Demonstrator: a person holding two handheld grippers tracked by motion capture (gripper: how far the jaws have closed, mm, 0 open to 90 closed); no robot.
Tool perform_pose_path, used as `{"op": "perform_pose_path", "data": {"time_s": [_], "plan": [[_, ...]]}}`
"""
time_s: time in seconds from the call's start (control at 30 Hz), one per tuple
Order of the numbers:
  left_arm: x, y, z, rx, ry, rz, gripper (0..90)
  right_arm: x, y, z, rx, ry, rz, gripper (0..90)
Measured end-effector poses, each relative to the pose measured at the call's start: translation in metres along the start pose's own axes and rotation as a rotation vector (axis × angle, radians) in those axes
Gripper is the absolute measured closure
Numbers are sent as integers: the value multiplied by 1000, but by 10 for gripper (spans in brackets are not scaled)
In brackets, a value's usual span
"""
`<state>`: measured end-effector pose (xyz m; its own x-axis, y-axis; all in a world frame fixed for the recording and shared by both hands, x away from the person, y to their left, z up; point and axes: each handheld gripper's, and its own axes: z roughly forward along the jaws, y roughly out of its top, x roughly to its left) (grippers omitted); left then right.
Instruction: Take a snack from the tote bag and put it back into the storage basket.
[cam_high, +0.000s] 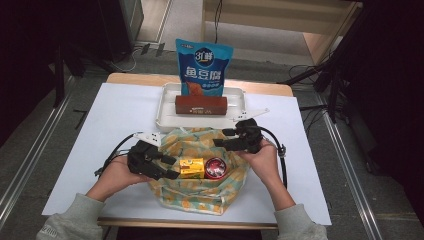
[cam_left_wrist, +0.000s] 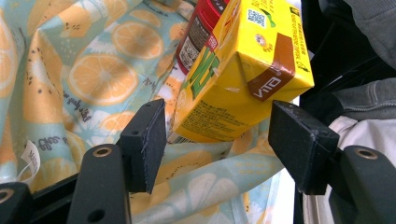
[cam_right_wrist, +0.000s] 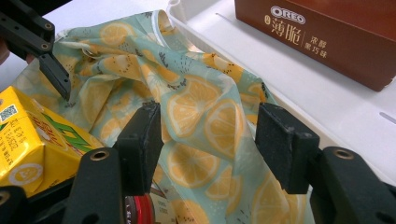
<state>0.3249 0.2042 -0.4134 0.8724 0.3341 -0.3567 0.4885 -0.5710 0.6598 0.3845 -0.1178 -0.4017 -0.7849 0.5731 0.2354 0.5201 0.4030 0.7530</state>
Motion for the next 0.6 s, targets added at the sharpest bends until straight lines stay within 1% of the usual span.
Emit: {"op": "perform_pose_path", "data": {"time_s": [0.03,0.1,0.13,0.27,0.37,0.47,0.53,0.57,0.6], "plan": [[-2,0,0,0,0,-1,370,0,0,0,-3,0,-3,422],[-4,0,0,-2,0,15,370,0,-1,-1,-2,-3,3,422],[-6,0,1,1,1,17,370,0,-1,-1,-2,-3,1,422],[-11,0,2,10,-13,41,361,-1,-1,-2,-1,-9,1,422],[-17,1,3,3,-14,53,357,-2,-2,-3,-3,-10,4,423],[-20,5,8,5,14,70,357,-3,-2,-3,-3,-12,1,423],[-20,6,12,8,17,71,358,-3,-2,-3,-2,-12,4,423],[-19,7,15,10,11,63,358,-2,-2,-2,-2,-13,4,423],[-19,8,17,15,14,68,358,-2,-2,-2,-3,-13,3,423]]}}
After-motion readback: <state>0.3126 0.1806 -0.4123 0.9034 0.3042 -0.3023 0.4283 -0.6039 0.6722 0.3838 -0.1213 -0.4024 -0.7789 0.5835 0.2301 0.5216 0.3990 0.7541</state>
